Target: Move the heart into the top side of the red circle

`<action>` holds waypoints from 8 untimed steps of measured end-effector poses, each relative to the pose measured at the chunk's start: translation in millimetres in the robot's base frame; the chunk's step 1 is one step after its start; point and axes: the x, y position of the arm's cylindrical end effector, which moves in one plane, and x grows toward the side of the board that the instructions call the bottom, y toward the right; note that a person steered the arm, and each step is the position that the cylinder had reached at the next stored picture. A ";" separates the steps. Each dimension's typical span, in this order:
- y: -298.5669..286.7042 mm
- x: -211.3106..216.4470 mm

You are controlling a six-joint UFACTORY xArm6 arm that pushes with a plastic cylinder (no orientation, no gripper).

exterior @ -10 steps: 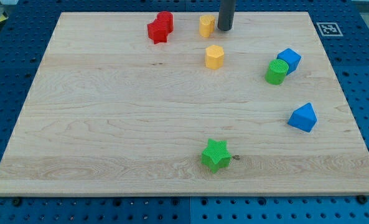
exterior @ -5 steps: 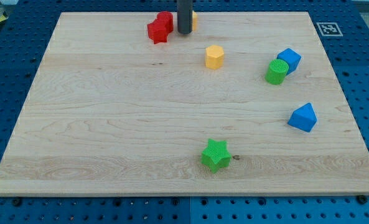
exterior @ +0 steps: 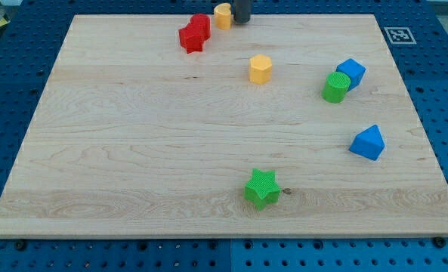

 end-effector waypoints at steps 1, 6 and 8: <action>7.7 -3.9; -9.1 68.2; 1.7 -1.6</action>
